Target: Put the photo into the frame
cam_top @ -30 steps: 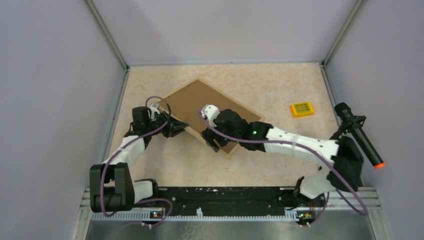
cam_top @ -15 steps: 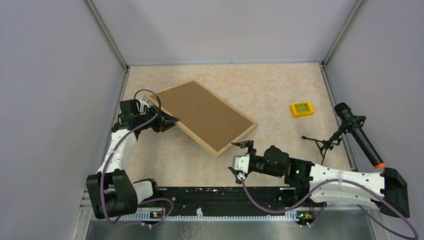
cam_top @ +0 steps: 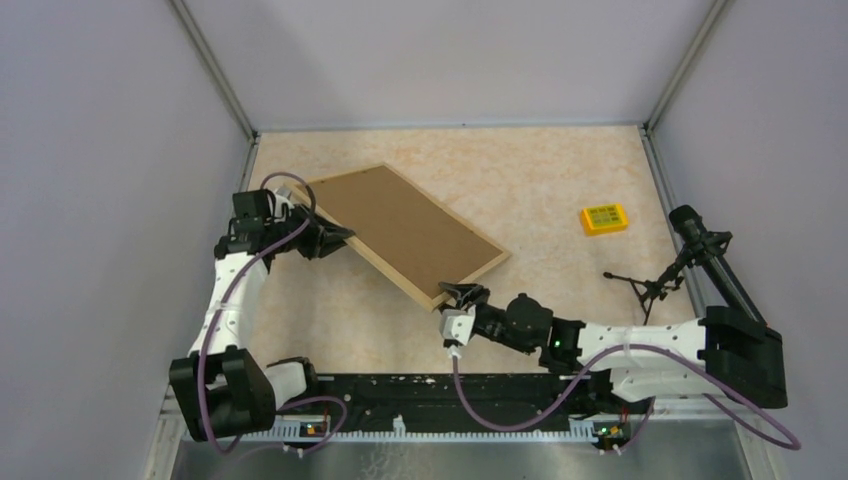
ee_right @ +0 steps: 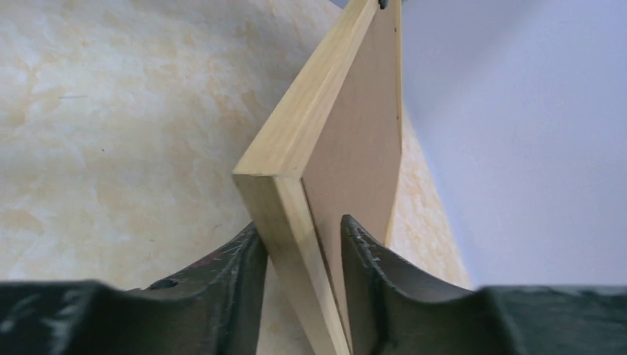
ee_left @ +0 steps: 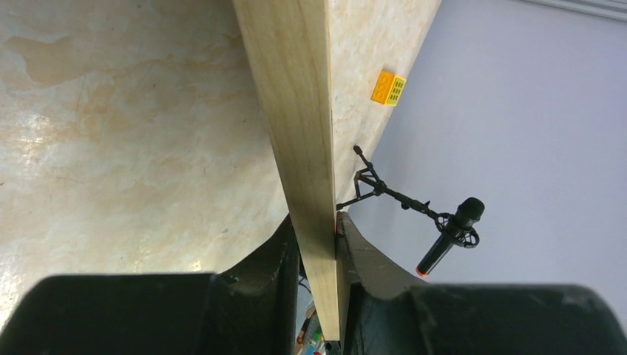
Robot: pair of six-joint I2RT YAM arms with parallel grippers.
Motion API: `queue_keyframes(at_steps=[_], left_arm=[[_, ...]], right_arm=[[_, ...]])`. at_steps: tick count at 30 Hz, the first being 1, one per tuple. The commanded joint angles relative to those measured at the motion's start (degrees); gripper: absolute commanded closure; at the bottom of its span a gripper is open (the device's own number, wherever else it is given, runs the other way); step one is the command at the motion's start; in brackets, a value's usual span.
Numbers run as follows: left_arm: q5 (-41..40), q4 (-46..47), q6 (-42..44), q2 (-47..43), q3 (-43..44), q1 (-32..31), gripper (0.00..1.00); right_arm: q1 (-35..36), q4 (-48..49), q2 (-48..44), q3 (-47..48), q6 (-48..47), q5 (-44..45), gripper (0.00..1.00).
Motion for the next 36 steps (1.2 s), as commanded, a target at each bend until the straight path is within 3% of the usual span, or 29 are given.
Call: queue_keyframes(at_steps=[1,4,7,9,10,12,15,19,22,27,31,36], left_arm=[[-1.39,-0.60,-1.23,-2.93,5.21,0.19,1.00],[-2.37,-0.68,-3.18,-3.46,5.83,0.21,1.00],[-2.41,-1.10,-3.83,-3.13,6.68,0.20,1.00],[-1.98,-1.11,-4.15,-3.01,6.87,0.23,1.00],[-1.74,-1.04,-4.16,-3.04,7.01,0.18,1.00],[-1.79,-0.71,-3.33,-3.14,7.58,0.21,0.98],[-4.24,-0.14,-0.19,-4.28,8.88,0.19,0.72],[-5.26,2.39,5.66,-6.90,11.45,0.22,0.27],[-7.61,1.22,12.97,-9.15,16.49,0.21,0.09],[-16.31,-5.23,22.54,-10.72,25.18,-0.86,0.06],[-19.41,-5.34,24.20,-12.45,24.29,-1.85,0.06],[-19.47,-4.92,24.40,-14.35,21.77,-2.41,0.06]], right_arm=[[0.83,8.89,1.00,0.57,3.20,5.36,0.65],[0.85,9.19,2.81,0.98,4.98,6.79,0.67],[0.85,9.74,4.62,1.61,5.84,8.84,0.57],[0.86,10.81,5.69,1.88,6.26,10.36,0.57],[0.85,11.09,6.31,2.23,6.98,11.68,0.60],[0.90,10.77,7.02,3.50,8.51,13.69,0.76],[0.84,11.33,5.88,3.69,12.75,14.04,1.00],[-0.22,6.73,3.81,6.20,23.30,13.88,1.00],[-1.96,3.49,1.81,7.65,31.97,14.83,1.00],[-9.22,-1.26,-1.66,9.30,51.27,12.23,1.00],[-13.83,-1.21,-0.81,10.13,63.44,8.71,1.00],[-15.00,-4.82,-0.76,12.21,71.45,15.85,1.00]])
